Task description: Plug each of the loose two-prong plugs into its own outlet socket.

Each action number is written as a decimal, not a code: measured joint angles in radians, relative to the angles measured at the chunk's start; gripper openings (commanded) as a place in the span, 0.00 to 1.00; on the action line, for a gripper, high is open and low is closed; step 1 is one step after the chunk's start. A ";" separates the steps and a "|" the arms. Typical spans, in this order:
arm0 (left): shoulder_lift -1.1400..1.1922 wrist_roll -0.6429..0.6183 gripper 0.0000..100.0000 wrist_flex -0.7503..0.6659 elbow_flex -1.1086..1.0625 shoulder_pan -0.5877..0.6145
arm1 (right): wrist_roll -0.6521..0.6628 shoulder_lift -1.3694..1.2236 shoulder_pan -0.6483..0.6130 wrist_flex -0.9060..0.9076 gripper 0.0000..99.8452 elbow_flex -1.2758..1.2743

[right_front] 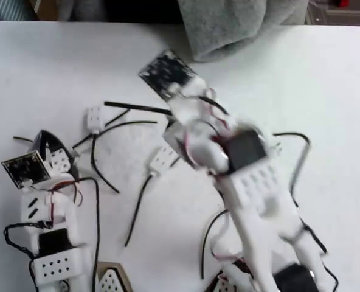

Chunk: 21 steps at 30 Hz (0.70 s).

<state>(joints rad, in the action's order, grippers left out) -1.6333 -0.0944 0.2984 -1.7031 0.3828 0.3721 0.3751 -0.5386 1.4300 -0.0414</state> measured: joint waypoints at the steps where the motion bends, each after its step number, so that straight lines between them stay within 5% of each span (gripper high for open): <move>1: -0.009 -0.003 0.02 0.012 0.000 0.005 | -0.002 -0.044 0.003 0.009 0.02 0.012; 16: -0.028 -0.003 0.02 0.037 0.000 0.005 | -0.055 -0.578 -0.002 0.018 0.02 0.210; 21: -0.028 -0.003 0.02 0.037 0.000 0.005 | 0.035 -0.643 -0.011 0.018 0.02 0.221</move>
<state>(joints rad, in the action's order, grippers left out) -1.6609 -0.0974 0.3353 -1.7031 0.3874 0.4074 -0.2677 -0.5493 1.4484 0.1795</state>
